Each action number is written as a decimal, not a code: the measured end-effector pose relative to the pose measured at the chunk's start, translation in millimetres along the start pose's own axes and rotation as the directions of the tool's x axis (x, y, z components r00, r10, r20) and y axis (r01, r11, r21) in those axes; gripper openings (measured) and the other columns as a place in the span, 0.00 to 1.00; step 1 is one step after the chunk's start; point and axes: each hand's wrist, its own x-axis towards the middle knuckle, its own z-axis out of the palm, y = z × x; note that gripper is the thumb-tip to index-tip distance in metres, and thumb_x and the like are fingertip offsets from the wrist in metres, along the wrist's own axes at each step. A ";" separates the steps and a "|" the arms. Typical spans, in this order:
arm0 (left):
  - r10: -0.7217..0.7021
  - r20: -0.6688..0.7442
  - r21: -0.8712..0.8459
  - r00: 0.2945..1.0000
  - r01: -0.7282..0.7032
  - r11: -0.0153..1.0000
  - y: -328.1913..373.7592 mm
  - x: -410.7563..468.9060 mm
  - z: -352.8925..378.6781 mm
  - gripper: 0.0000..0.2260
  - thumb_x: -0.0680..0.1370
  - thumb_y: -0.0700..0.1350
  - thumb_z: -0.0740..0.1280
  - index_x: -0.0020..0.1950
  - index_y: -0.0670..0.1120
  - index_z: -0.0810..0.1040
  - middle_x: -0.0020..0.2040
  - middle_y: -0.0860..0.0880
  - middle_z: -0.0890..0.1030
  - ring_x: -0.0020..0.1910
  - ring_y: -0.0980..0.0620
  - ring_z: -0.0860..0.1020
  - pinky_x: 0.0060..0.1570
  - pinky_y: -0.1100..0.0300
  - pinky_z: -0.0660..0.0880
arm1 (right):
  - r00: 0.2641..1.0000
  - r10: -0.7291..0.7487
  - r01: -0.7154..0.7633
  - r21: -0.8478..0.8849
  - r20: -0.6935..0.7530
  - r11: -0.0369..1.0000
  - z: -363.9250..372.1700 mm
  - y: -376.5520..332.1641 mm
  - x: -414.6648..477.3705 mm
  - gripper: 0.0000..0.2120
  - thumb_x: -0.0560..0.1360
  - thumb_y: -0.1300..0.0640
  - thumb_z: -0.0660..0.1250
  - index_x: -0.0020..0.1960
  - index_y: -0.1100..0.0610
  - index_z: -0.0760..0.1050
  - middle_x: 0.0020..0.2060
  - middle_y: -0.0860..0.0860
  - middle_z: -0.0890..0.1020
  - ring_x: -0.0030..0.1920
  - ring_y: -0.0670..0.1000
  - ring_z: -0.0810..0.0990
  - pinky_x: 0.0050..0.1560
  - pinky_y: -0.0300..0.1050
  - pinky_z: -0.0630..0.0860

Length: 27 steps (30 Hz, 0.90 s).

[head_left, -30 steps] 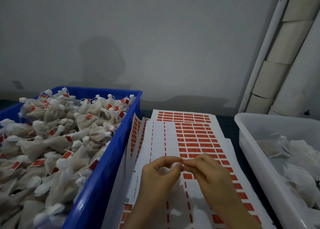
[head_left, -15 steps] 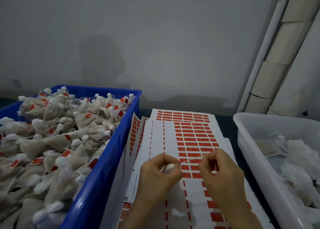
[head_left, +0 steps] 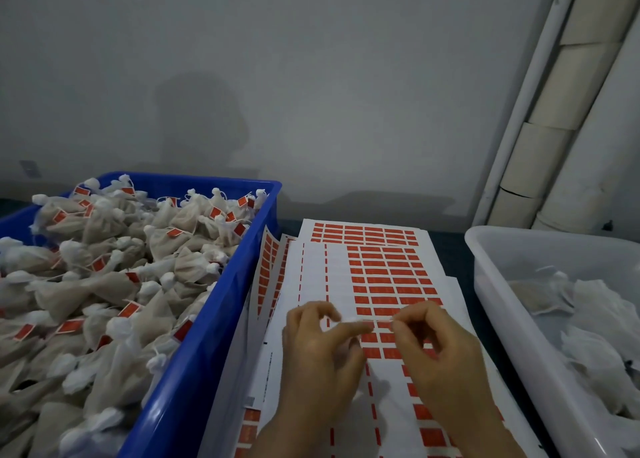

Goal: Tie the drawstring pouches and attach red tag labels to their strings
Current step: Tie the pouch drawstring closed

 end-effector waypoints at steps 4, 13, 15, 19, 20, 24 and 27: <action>-0.363 0.270 -0.513 0.892 0.452 0.730 4.3 5.5 -8.5 0.12 0.75 0.46 0.65 0.46 0.38 0.81 0.30 0.57 0.78 0.31 0.57 0.77 0.32 0.69 0.75 | 0.981 -0.109 0.102 0.050 0.158 0.994 3.9 -4.2 -4.6 0.06 0.69 0.51 0.67 0.36 0.42 0.71 0.37 0.32 0.80 0.45 0.40 0.78 0.43 0.24 0.72; -0.222 0.931 -0.357 0.291 0.855 -0.376 -9.8 13.1 -24.4 0.15 0.69 0.49 0.71 0.34 0.36 0.81 0.27 0.44 0.78 0.16 0.53 0.70 0.14 0.68 0.65 | 0.906 -0.153 0.147 0.046 0.395 0.988 -1.7 -1.5 -4.0 0.11 0.68 0.55 0.67 0.34 0.40 0.70 0.38 0.34 0.78 0.43 0.43 0.76 0.44 0.32 0.74; -0.235 0.926 -0.366 0.294 0.849 -0.381 -8.1 13.2 -23.9 0.13 0.67 0.45 0.72 0.33 0.34 0.81 0.27 0.42 0.79 0.16 0.52 0.71 0.13 0.68 0.65 | 0.900 -0.141 0.124 0.068 0.412 0.990 -2.2 -2.6 -3.0 0.10 0.67 0.54 0.66 0.33 0.40 0.69 0.40 0.36 0.78 0.44 0.44 0.76 0.44 0.34 0.75; -0.336 0.893 -0.400 0.299 0.870 -0.287 -10.1 14.8 -23.6 0.14 0.69 0.45 0.70 0.30 0.35 0.82 0.26 0.43 0.78 0.16 0.53 0.70 0.13 0.69 0.64 | 0.895 -0.089 0.023 0.155 0.437 0.988 -1.9 -1.2 0.0 0.12 0.67 0.59 0.67 0.32 0.43 0.73 0.43 0.40 0.80 0.46 0.45 0.78 0.45 0.36 0.78; -0.355 0.885 -0.397 0.301 0.886 -0.239 -10.8 15.5 -24.0 0.15 0.71 0.47 0.69 0.32 0.36 0.82 0.26 0.43 0.78 0.17 0.54 0.70 0.13 0.69 0.64 | 0.892 -0.050 -0.029 0.167 0.449 0.985 -1.3 0.4 0.4 0.15 0.68 0.62 0.67 0.32 0.44 0.73 0.42 0.40 0.80 0.45 0.44 0.78 0.45 0.34 0.77; -0.417 0.829 -0.411 0.372 0.912 -0.004 -10.2 17.7 -24.2 0.12 0.72 0.49 0.70 0.43 0.40 0.81 0.29 0.44 0.79 0.21 0.55 0.71 0.16 0.68 0.66 | 0.878 0.156 -0.203 0.057 0.453 0.977 1.1 7.0 1.3 0.17 0.69 0.63 0.67 0.30 0.42 0.75 0.37 0.42 0.82 0.38 0.47 0.80 0.41 0.37 0.80; -0.473 0.730 -0.433 0.493 0.869 0.238 -8.3 17.3 -25.0 0.10 0.73 0.49 0.70 0.47 0.42 0.78 0.28 0.48 0.78 0.22 0.56 0.71 0.21 0.68 0.69 | 0.853 0.254 -0.273 -0.026 0.455 0.962 -2.1 9.4 3.2 0.09 0.69 0.58 0.70 0.34 0.47 0.76 0.33 0.42 0.82 0.35 0.42 0.81 0.35 0.29 0.77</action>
